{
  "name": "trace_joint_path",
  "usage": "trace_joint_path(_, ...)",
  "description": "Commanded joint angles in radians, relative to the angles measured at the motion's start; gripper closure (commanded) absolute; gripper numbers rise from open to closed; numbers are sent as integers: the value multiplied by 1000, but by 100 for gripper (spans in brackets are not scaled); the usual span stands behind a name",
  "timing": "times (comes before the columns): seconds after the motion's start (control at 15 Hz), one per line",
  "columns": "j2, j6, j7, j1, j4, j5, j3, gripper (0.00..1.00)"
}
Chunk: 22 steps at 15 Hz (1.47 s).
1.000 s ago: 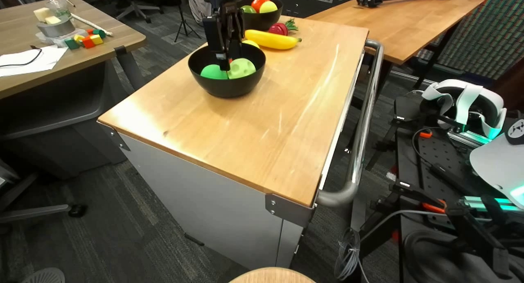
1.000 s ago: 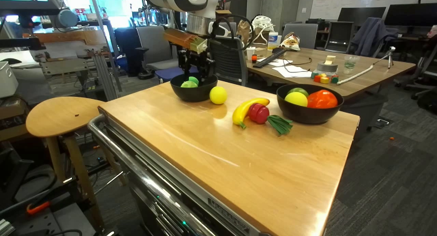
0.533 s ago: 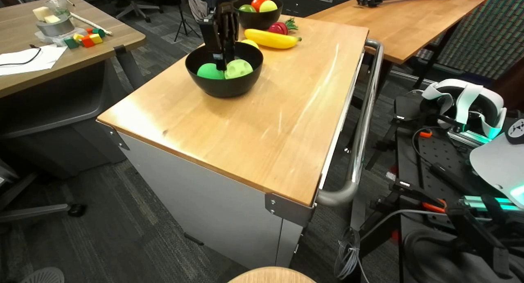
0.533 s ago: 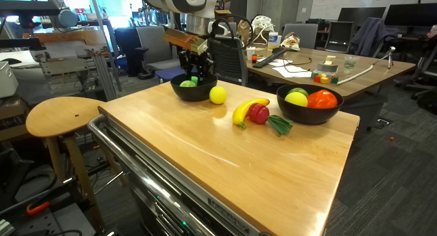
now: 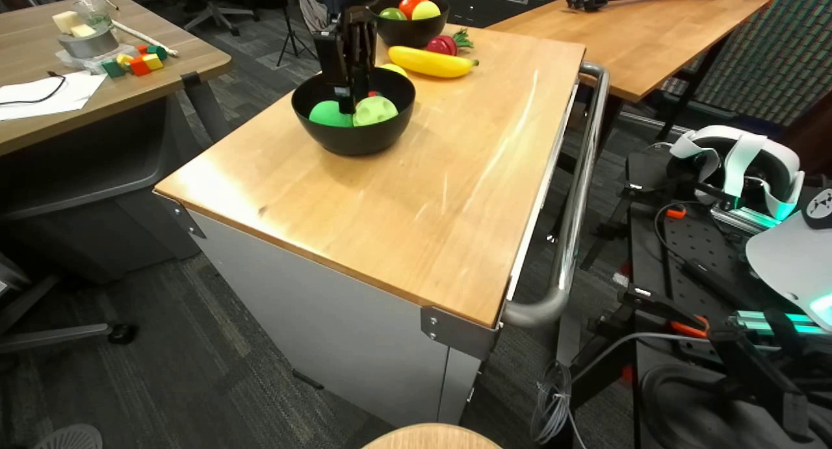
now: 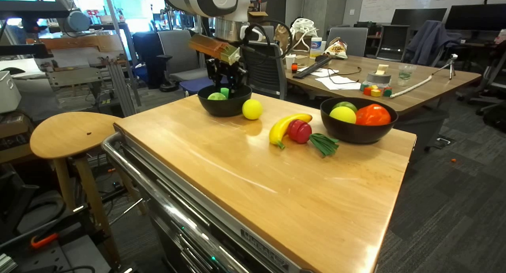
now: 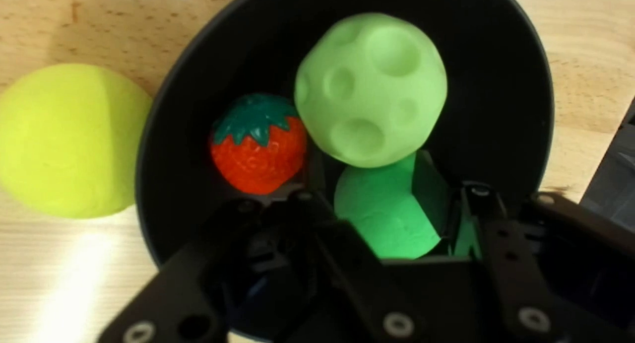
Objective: Remove all the plastic vegetables and fruits from the two bowls
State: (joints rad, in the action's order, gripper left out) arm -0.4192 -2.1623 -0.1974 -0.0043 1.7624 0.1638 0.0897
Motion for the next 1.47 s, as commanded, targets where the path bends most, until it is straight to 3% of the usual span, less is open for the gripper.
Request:
trace_joint_path(0.0, 38, -34, -50, -17, 38, 66, 26, 54)
trace_joint_path(0.13, 43, -47, -72, -19, 41, 97, 35, 53)
trace_joint_path(0.47, 40, -94, -119, -21, 47, 134, 46, 34)
trace_joint_path(0.67, 33, -120, -137, -21, 50, 130, 46, 32)
trace_joint_path(0.8, 13, -163, -138, -18, 46, 120, 41, 34)
trace_joint_path(0.93, -10, -208, -131, -17, 44, 108, 36, 54)
trace_joint_path(1.13, -32, -261, -121, -16, 43, 87, 31, 63)
trace_joint_path(1.4, -40, -290, -106, -11, 44, 61, 24, 41)
